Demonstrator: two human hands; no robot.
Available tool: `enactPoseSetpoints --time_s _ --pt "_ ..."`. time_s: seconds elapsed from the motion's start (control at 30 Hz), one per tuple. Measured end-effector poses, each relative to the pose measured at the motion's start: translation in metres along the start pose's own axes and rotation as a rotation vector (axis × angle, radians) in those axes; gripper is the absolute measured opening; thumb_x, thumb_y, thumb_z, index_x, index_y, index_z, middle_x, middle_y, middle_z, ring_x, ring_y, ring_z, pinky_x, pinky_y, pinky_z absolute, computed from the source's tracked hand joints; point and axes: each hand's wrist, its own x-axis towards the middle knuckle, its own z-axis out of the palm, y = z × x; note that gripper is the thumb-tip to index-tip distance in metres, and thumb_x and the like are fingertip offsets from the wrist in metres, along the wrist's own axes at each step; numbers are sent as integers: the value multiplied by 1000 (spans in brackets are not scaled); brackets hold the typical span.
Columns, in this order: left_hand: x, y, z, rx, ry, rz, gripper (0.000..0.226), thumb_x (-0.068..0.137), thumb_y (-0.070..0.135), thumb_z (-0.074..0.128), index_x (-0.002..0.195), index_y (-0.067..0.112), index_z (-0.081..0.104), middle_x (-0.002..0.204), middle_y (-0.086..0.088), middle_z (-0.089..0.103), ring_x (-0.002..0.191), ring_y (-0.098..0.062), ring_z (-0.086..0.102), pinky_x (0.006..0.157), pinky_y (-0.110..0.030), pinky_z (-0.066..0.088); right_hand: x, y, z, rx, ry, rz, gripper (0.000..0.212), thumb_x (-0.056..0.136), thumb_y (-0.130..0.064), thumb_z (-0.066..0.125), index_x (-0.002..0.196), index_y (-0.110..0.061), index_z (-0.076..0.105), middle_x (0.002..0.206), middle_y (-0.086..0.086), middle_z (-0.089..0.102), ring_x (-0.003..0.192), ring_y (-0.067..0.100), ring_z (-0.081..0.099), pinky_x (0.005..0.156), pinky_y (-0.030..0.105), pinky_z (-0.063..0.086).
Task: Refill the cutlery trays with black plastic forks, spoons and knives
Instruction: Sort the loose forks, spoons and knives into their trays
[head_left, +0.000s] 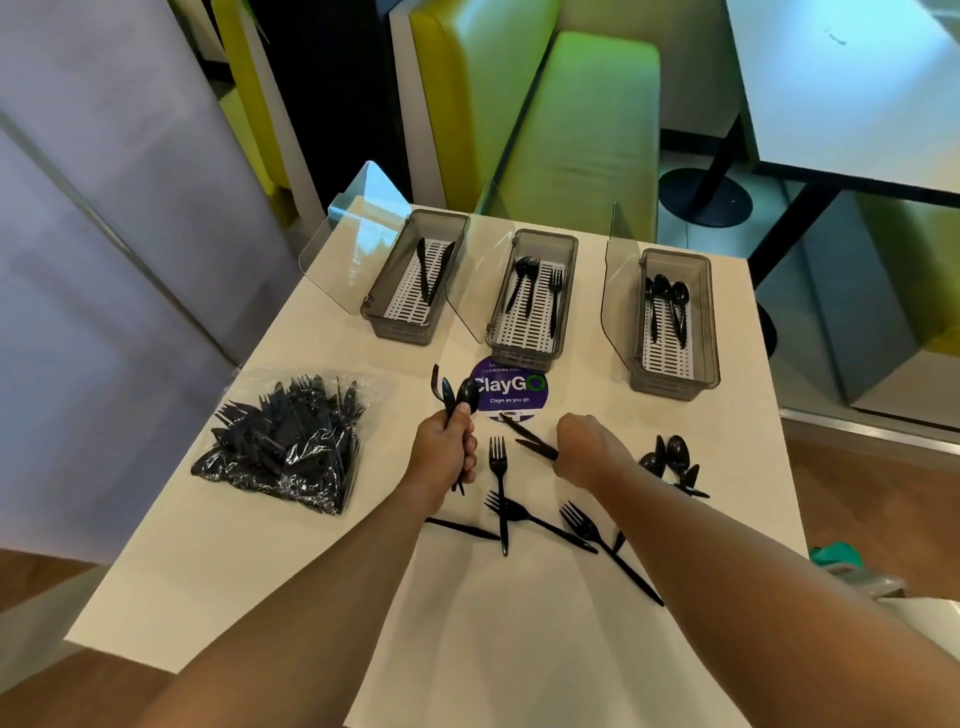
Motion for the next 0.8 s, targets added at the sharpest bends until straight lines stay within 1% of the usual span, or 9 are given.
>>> enactPoseSetpoints --time_s 0.2,0.33,0.37,0.43,0.47,0.57,0.7,0.77,0.8 --pt "-1 -1 -5 -34 -6 -45 26 109 28 41 89 13 49 62 -1 46 45 -12 40 44 -24 38 2 -5 -8 25 27 -21 23 94 -10 61 116 -7 61 114 13 66 102 29 65 75 32 49" --pt "-3 2 -4 -59 12 -75 25 109 26 39 89 14 49 62 1 40 41 -8 33 41 -20 31 9 -18 -20 174 32 -94 16 90 -15 66 102 -7 73 94 8 70 86 24 66 71 35 55" --pt "-2 2 -3 -70 21 -78 25 109 27 40 89 14 48 61 1 38 40 -7 31 40 -19 29 11 -23 -22 238 29 -119 13 90 -16 67 94 -4 74 87 9 68 80 23 65 66 33 52" --pt "-1 2 -1 -101 31 -84 25 107 31 45 88 14 47 59 2 33 40 -8 29 39 -19 26 9 -36 -27 423 0 -149 22 91 -16 70 80 3 67 73 11 60 69 21 55 58 29 43" --pt "-2 3 0 -116 28 -84 26 106 34 48 88 15 48 58 4 31 43 -8 27 39 -19 25 8 -41 -28 548 -22 -157 26 91 -16 71 79 7 65 70 12 55 66 22 50 57 29 40" --pt "-4 7 3 -142 -10 -74 26 101 41 57 91 17 57 56 8 28 48 -9 25 40 -21 23 1 -53 -27 860 -69 -157 30 90 -14 73 90 15 65 72 13 51 64 21 43 52 24 37" --pt "-4 7 2 -114 -28 -32 21 96 36 66 98 15 67 60 7 46 46 -7 31 40 -21 26 -7 -61 -18 988 -127 -114 13 90 -8 72 92 4 75 68 8 58 57 12 46 44 17 36" --pt "-2 5 1 -101 18 -27 15 96 28 68 94 14 68 64 4 50 47 -7 34 39 -21 27 -9 -61 -13 1007 -157 -90 8 88 -8 75 83 -2 75 63 3 56 55 11 45 46 20 36" --pt "-1 4 1 -94 34 -22 12 95 25 68 91 14 69 65 3 51 48 -7 35 40 -21 28 -10 -61 -10 1010 -177 -85 12 87 -8 76 75 -5 72 60 3 54 54 12 44 47 21 35"
